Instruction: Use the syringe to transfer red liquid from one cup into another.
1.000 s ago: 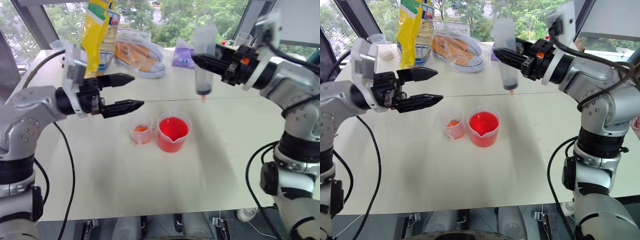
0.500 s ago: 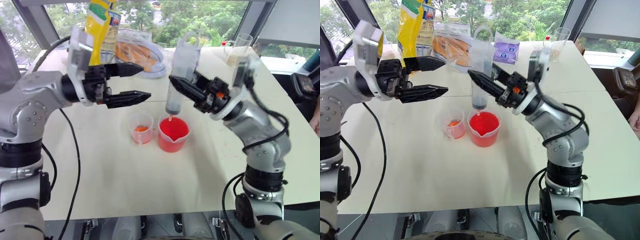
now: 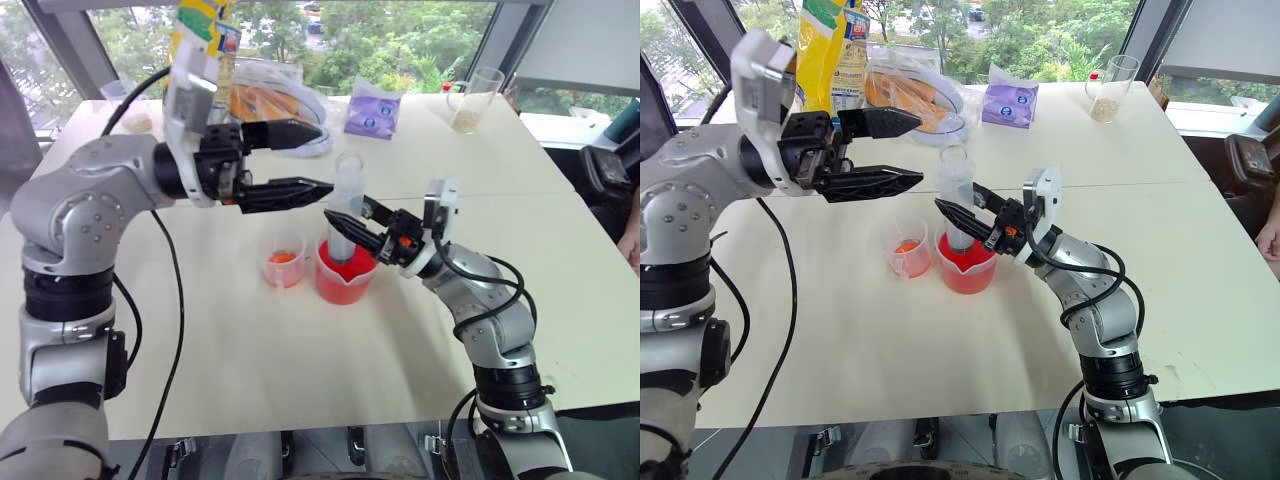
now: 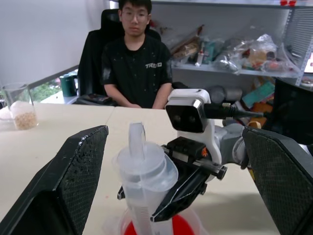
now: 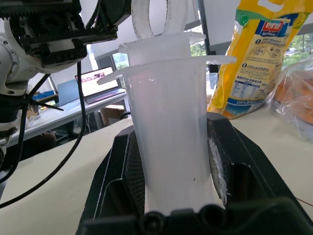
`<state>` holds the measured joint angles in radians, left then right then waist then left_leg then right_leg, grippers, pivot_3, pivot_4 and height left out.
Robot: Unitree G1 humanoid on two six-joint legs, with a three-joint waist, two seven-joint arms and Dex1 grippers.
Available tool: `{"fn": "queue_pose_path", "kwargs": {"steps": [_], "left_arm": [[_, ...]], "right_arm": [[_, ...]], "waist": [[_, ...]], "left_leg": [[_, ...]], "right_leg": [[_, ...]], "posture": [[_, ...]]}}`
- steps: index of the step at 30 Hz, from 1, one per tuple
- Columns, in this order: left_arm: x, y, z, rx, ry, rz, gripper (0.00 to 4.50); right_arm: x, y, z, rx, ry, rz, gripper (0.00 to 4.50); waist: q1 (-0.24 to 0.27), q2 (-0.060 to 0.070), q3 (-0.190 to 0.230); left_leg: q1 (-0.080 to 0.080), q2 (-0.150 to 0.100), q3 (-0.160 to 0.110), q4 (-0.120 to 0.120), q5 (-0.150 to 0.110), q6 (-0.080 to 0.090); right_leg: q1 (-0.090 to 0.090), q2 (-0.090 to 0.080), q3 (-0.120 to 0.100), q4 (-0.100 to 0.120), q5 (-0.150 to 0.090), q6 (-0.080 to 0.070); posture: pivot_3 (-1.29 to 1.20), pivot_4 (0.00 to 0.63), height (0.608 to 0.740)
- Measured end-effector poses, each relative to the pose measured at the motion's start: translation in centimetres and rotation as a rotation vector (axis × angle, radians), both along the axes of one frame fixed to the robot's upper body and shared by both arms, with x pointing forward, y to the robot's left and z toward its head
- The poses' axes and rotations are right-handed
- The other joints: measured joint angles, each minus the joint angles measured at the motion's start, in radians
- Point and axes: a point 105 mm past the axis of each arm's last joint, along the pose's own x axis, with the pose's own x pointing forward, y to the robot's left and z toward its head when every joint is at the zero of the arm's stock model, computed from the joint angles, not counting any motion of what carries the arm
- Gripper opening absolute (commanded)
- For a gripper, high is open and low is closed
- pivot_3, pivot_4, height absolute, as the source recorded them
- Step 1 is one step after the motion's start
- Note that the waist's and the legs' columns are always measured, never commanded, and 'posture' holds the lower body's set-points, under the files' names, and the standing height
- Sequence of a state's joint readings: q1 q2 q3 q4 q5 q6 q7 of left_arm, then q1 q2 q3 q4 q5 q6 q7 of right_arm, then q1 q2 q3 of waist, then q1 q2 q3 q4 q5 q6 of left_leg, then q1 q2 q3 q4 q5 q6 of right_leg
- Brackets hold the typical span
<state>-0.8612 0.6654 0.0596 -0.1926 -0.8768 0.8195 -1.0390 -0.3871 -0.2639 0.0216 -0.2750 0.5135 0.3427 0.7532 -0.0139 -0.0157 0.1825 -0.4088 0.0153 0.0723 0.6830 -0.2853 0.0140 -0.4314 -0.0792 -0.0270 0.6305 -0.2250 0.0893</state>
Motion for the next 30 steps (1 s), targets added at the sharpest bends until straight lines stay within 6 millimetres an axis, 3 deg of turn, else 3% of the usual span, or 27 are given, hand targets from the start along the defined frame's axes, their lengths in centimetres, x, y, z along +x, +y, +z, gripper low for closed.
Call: {"fn": "queue_pose_path", "kwargs": {"steps": [15,18,25,30], "left_arm": [[2.1,-1.4,-1.8,-0.021,0.044,0.023,4.50],[2.4,-1.8,-2.1,-0.021,0.052,0.025,3.73],[2.7,-2.3,-2.6,-0.019,0.068,0.022,0.17],[2.9,-2.4,-2.7,-0.018,0.064,0.026,0.08]], "right_arm": [[0.0,-0.4,-0.8,-0.049,0.007,-0.017,1.38],[0.0,-0.4,-0.9,-0.053,0.008,-0.019,1.38],[0.0,-0.4,-0.9,-0.056,0.006,-0.018,1.38],[0.0,-0.5,-1.0,-0.064,0.009,-0.021,1.38]], "waist": [[0.001,0.000,0.000],[0.001,0.000,0.000],[0.002,0.000,0.000],[0.001,0.000,0.000]], "left_leg": [[0.000,0.000,0.000,0.000,0.000,0.000],[0.000,0.000,0.000,0.000,0.000,0.000],[0.000,0.000,0.000,0.000,0.000,0.000],[0.000,0.000,0.000,0.000,0.000,0.000]], "right_leg": [[0.000,0.000,0.000,0.000,0.000,0.000],[0.000,0.000,0.000,0.000,0.000,0.000],[0.000,0.000,0.000,0.000,0.000,0.000],[0.000,0.000,0.000,0.000,0.000,0.000]], "posture": [[0.00,0.150,0.740],[0.00,0.150,0.740],[0.00,0.150,0.740],[0.00,0.150,0.740]]}}
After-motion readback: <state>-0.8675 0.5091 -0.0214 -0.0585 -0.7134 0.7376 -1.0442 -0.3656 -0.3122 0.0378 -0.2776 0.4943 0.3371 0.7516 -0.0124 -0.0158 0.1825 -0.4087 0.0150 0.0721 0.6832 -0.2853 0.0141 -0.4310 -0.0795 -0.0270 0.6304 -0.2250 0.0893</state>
